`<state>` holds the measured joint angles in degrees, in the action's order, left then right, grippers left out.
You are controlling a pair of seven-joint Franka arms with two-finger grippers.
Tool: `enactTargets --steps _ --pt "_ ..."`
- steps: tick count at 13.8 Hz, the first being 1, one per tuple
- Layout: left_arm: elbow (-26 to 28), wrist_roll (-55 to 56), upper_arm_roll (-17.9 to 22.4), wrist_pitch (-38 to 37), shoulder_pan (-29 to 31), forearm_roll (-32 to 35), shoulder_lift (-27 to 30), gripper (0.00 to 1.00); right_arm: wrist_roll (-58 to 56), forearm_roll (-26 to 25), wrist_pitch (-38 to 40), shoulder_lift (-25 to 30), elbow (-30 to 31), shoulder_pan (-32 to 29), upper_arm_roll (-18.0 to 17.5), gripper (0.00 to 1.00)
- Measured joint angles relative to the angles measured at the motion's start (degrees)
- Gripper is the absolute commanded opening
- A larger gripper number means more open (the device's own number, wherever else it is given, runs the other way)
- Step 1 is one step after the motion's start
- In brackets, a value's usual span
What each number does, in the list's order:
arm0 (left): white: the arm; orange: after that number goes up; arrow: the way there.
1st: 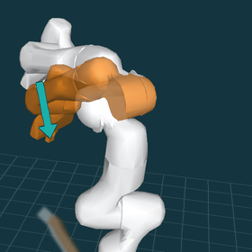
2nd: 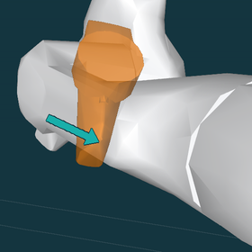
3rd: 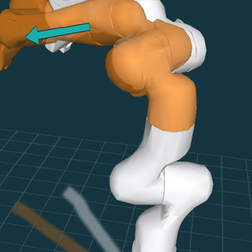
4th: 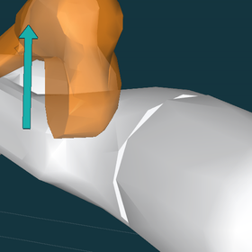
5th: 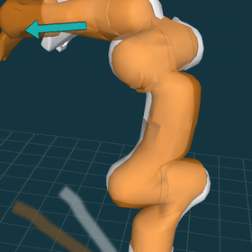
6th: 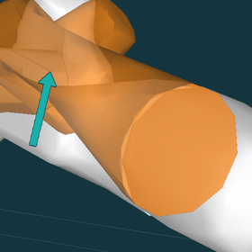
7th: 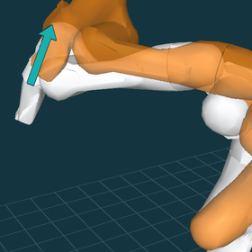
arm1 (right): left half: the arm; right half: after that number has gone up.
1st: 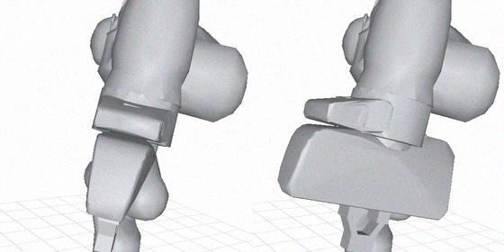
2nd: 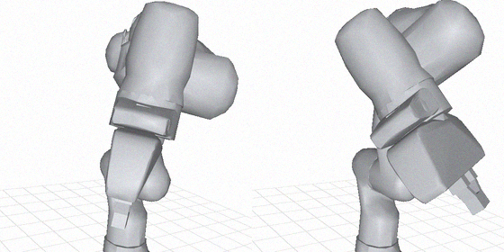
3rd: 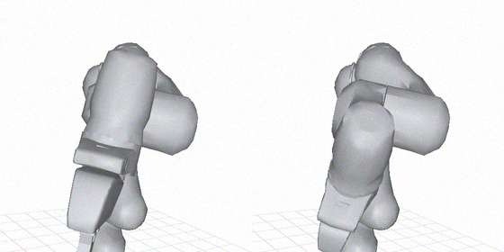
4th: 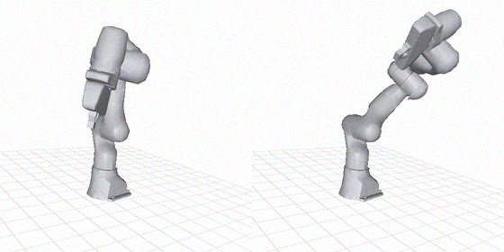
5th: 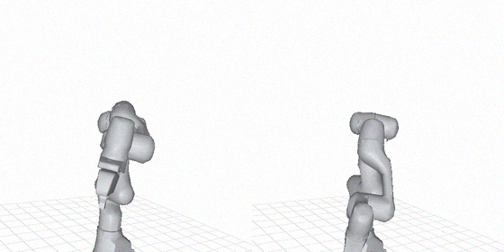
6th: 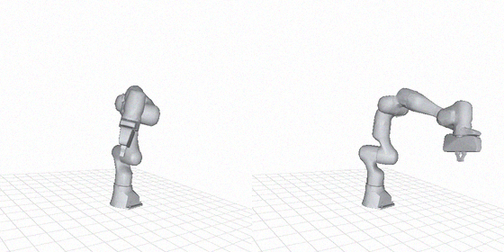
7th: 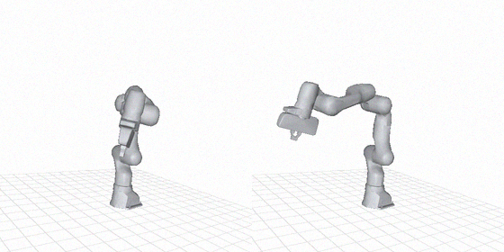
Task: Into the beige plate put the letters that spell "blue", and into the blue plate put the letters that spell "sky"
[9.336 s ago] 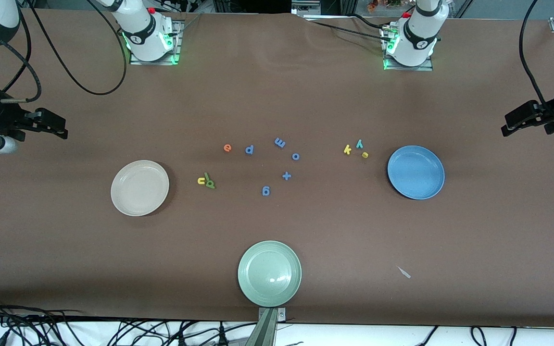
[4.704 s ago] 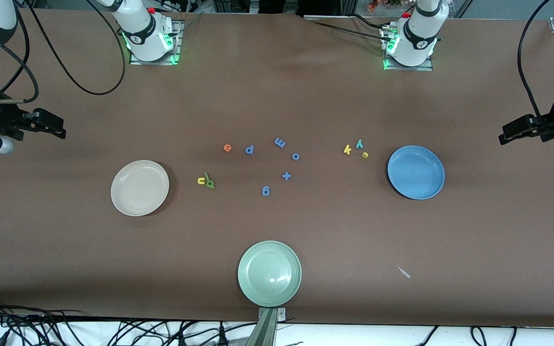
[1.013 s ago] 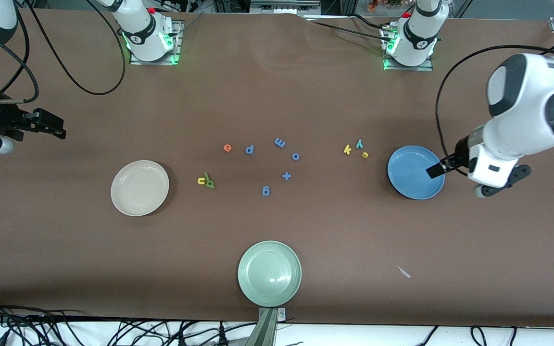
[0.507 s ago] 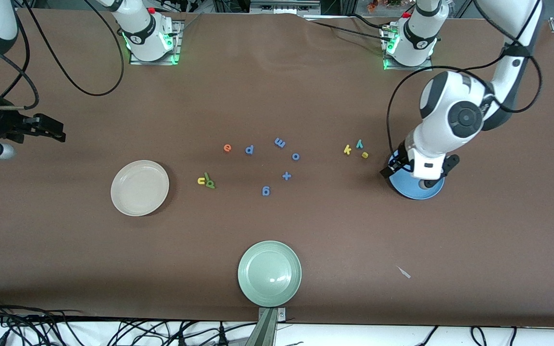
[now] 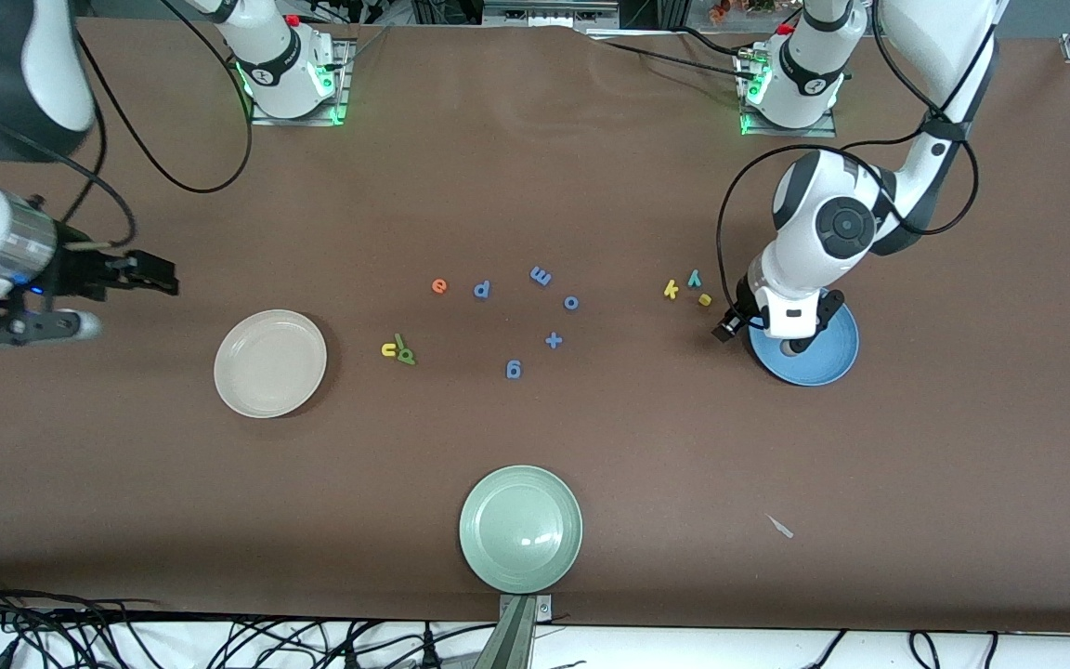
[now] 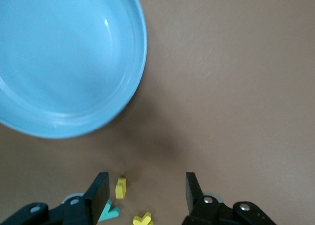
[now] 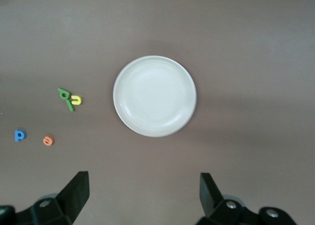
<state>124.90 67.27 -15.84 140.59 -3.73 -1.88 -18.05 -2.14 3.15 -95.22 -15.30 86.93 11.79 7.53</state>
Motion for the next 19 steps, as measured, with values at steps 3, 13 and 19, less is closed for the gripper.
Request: enactTargets --steps 3,13,19 --pt "0.7 1.9 -0.1 0.2 -1.8 0.0 -1.4 0.71 6.6 1.8 -4.9 -4.9 0.2 4.5 -0.2 0.99" --pt "2.5 11.0 -0.1 1.7 -2.6 10.7 -4.9 0.66 19.5 4.1 -12.9 -8.0 6.1 9.7 -2.8 0.99" --pt "2.5 11.0 -0.1 3.2 -2.3 10.7 -6.0 0.56 31.0 4.1 -25.5 -5.0 19.6 9.9 -9.4 0.99"
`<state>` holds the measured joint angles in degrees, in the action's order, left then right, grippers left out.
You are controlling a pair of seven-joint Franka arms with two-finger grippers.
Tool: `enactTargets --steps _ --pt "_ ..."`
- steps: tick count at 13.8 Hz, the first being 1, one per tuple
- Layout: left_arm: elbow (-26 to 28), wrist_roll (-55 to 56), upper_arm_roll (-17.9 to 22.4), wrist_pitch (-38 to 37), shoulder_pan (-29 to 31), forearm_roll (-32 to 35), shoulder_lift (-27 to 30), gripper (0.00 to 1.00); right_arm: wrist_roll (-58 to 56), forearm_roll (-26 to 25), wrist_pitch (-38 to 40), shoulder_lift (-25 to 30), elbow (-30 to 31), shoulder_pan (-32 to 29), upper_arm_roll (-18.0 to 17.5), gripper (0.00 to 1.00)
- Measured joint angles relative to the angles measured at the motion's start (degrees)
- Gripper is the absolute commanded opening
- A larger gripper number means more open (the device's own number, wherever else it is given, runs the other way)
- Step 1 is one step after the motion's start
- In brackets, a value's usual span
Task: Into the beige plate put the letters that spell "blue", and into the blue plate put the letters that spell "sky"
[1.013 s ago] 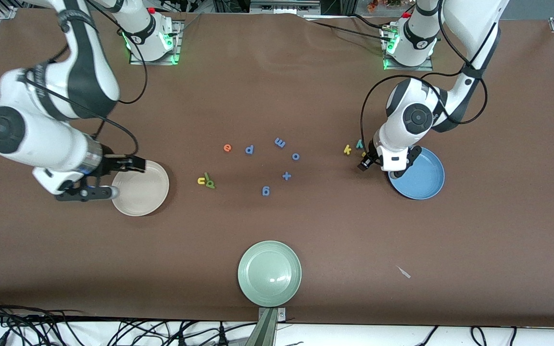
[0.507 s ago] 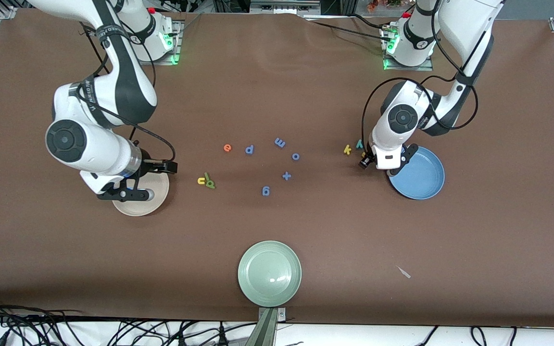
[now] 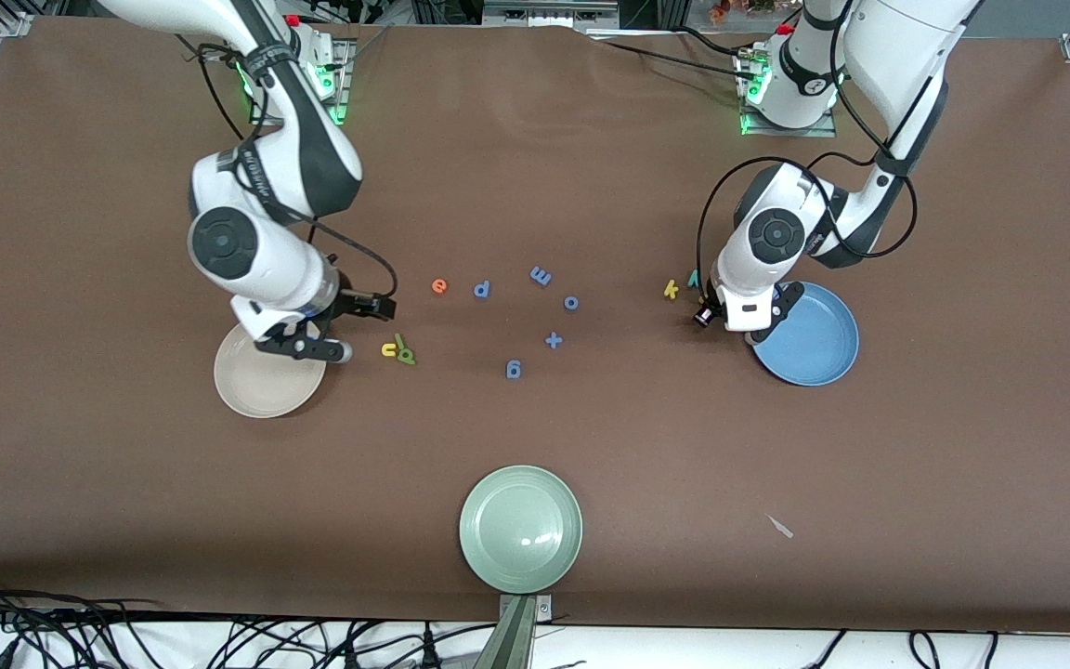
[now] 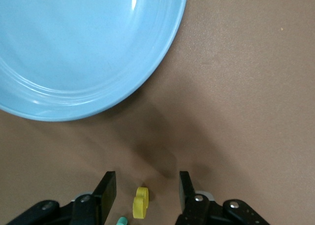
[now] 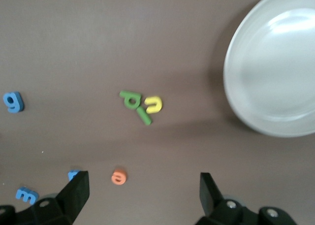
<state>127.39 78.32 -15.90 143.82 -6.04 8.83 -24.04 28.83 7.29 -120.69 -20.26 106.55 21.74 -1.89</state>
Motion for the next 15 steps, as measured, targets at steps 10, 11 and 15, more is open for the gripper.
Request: enactTargets --steps 10,11,15 --pt "0.0 0.0 -1.1 0.0 -0.3 0.0 -0.3 0.25 17.1 -8.1 -20.9 1.3 17.0 5.2 -6.5 0.99" --pt "0.0 0.1 -1.2 0.0 -0.3 0.0 -0.3 0.17 19.5 -10.8 -21.4 1.1 17.3 5.6 -6.5 0.99" --pt "0.0 0.1 -1.4 0.0 -0.3 0.0 -0.3 0.06 20.8 -12.9 -23.7 -0.5 17.6 5.4 -6.1 0.99"
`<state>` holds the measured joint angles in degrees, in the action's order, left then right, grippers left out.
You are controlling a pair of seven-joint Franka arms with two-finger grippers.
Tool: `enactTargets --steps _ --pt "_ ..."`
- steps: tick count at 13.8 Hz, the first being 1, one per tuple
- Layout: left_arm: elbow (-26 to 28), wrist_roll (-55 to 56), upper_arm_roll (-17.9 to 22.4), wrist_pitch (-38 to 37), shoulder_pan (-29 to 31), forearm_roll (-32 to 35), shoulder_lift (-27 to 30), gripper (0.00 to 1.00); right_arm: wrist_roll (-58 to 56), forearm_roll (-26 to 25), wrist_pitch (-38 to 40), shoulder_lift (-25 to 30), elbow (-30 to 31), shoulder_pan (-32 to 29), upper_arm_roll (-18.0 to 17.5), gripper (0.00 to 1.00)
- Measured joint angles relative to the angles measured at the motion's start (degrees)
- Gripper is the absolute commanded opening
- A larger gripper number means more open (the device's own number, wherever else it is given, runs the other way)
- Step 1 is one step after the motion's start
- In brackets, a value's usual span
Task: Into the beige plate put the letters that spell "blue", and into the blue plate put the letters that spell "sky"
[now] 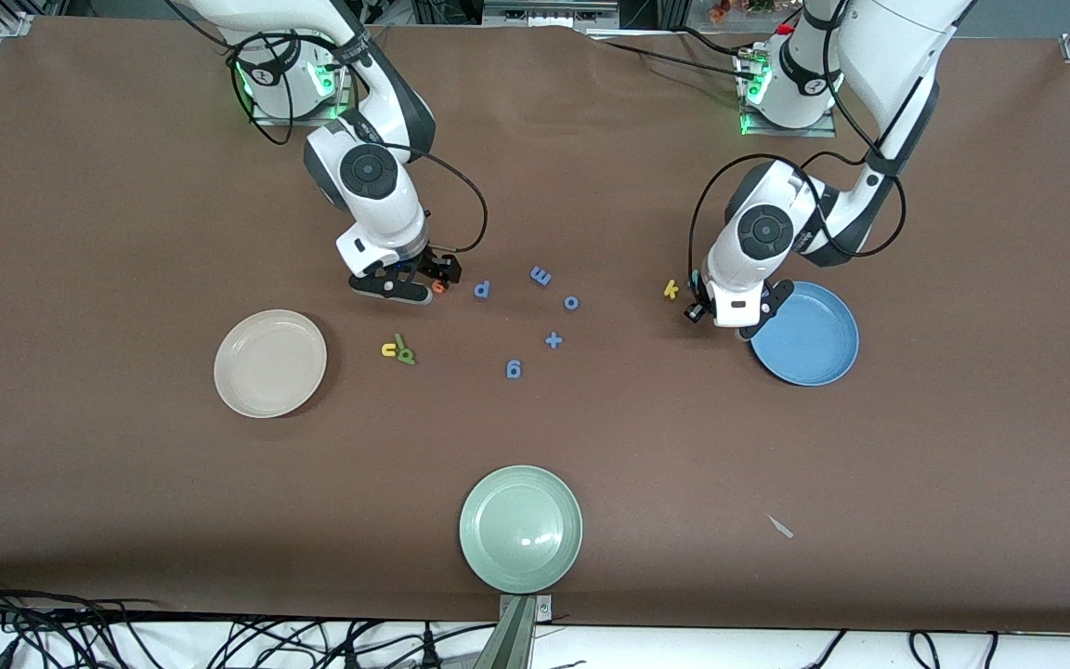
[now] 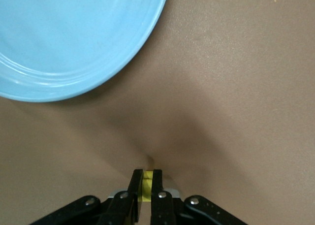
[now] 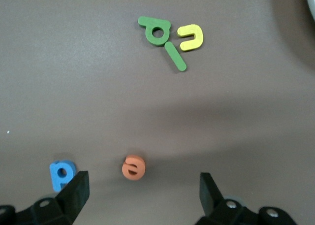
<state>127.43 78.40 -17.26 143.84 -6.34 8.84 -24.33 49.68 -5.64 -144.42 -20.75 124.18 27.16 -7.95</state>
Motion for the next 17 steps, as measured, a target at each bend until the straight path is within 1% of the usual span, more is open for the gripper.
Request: enactTargets --steps 1,6,7,8,10,12,15,16,17 --pt "0.1 0.0 -0.1 0.0 0.0 0.0 0.0 0.00 0.0 0.0 -1.1 -0.7 0.1 0.0 0.1 0.99" --pt "-0.3 0.0 -0.1 -0.2 0.4 0.0 0.5 0.00 0.2 0.0 -4.2 -4.1 0.2 -0.1 0.1 0.99" --pt "-1.2 0.0 0.0 -1.6 1.2 0.0 1.2 0.00 0.8 0.0 -4.5 -4.6 0.2 -0.1 0.1 0.99" --pt "-2.7 -0.2 0.0 -4.7 2.4 0.0 2.5 0.00 1.4 0.0 -4.8 -5.1 0.2 0.0 0.1 0.99" --pt "-5.3 -2.7 -0.1 -11.3 5.1 -0.1 5.4 0.00 1.8 0.0 -5.2 -5.6 0.2 0.0 0.1 0.94" --pt "-5.7 -6.7 -0.1 -13.7 7.9 -0.1 7.5 0.00 2.2 0.0 -5.2 -5.9 0.2 0.0 0.1 0.90" --pt "-4.9 -12.9 0.0 -13.7 13.1 -0.1 7.2 0.00 3.8 0.0 -5.2 -6.0 0.2 0.0 0.0 0.81" --pt "-4.3 -14.5 0.0 -13.0 14.6 -0.1 7.0 0.00 4.1 0.0 -5.2 -6.0 0.2 0.1 0.0 0.81" --pt "-3.5 -15.4 0.0 -11.8 15.5 -0.1 6.7 0.00 4.2 0.0 -5.2 -6.0 0.2 0.1 0.0 0.77"
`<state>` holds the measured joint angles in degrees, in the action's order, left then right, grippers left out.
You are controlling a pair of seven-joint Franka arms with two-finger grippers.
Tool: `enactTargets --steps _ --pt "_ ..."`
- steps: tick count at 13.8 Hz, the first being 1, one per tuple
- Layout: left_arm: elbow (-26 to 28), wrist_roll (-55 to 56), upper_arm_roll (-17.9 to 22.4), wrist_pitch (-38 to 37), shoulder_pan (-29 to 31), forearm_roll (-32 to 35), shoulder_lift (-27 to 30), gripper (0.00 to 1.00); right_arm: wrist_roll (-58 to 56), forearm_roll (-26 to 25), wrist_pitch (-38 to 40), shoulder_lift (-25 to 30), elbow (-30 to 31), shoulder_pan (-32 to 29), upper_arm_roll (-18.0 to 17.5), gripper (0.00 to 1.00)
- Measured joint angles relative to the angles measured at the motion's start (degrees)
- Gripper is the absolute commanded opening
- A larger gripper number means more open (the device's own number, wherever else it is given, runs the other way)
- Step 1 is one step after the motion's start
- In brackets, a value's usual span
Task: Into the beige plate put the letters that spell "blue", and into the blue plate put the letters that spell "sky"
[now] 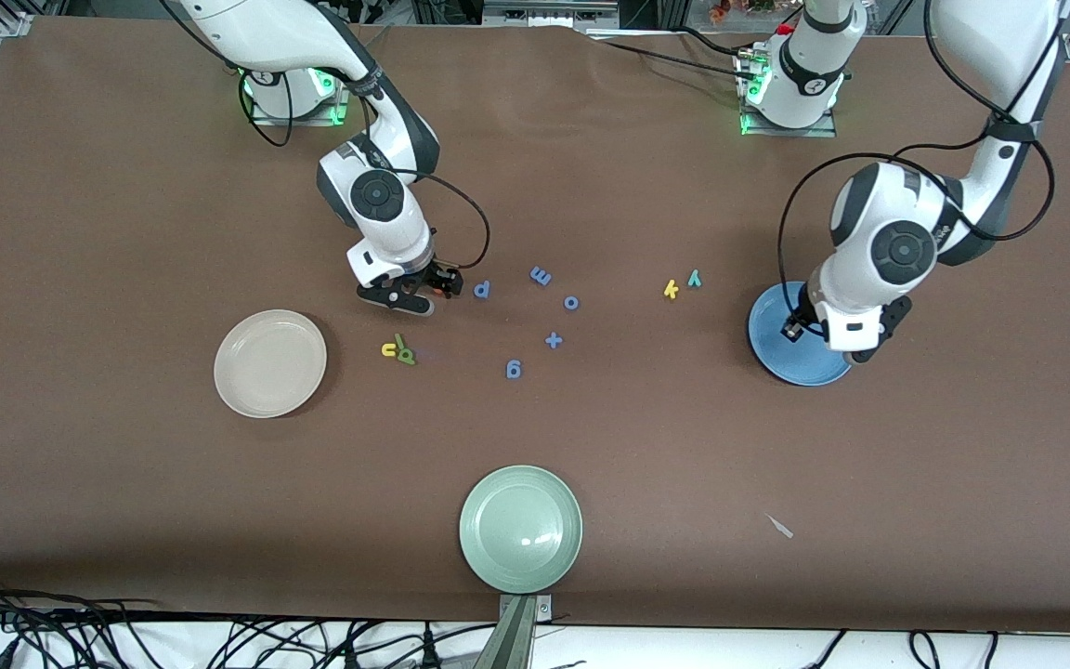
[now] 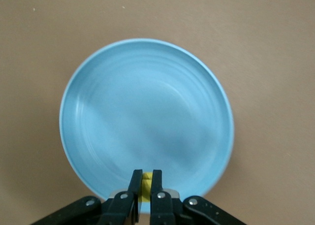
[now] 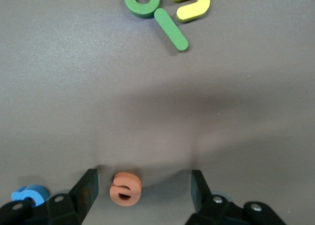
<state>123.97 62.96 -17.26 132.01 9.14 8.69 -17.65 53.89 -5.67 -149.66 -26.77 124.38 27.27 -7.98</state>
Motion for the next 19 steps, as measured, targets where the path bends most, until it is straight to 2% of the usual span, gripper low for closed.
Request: enactTargets --steps 1,2,3,4,5,8,10,13,16,18,19 --pt "1.0 -0.4 0.0 1.3 0.3 0.0 -0.3 0.02 0.1 0.0 0.0 0.0 0.0 0.0 0.0 0.76" --pt "2.1 -0.4 0.0 2.7 0.4 0.0 -0.6 0.20 0.4 0.0 0.0 0.0 0.0 0.0 0.0 0.75" --pt "2.8 -0.4 -0.1 3.8 0.4 0.0 -0.9 0.49 1.2 0.0 0.0 0.0 0.0 0.1 -0.1 0.74" --pt "3.3 -0.4 -0.2 4.5 0.3 0.0 -1.2 0.62 2.1 0.0 0.0 -0.1 0.0 0.3 -0.2 0.73" --pt "3.3 -0.4 -0.2 4.9 0.3 0.0 -1.4 0.68 2.7 0.0 0.0 -0.1 0.0 0.8 -0.2 0.73" --pt "3.3 -0.4 -0.2 5.0 0.3 0.0 -1.5 0.70 3.5 0.0 0.0 -0.2 0.0 1.5 -0.2 0.73" --pt "2.9 0.1 -0.5 5.0 0.3 -0.1 -1.4 0.70 3.5 0.0 0.0 -0.4 0.0 1.5 -0.2 0.68" --pt "2.1 5.8 -4.0 5.0 -0.1 -0.2 -1.4 0.70 3.5 0.0 -0.3 -0.4 0.0 1.5 -0.2 0.51" --pt "2.1 12.6 -8.8 5.2 -0.8 -1.1 -1.4 0.70 3.5 0.0 -0.4 -0.2 -0.1 1.5 -0.3 0.28" --pt "2.3 16.8 -11.9 7.4 -1.2 -2.2 -1.5 0.69 3.5 0.0 -0.4 -0.2 -0.1 1.5 -0.3 0.21" --pt "2.7 19.3 -13.0 9.1 -2.3 -2.2 -1.7 0.67 3.5 0.0 -0.4 -0.1 -0.1 1.5 -0.3 0.21"
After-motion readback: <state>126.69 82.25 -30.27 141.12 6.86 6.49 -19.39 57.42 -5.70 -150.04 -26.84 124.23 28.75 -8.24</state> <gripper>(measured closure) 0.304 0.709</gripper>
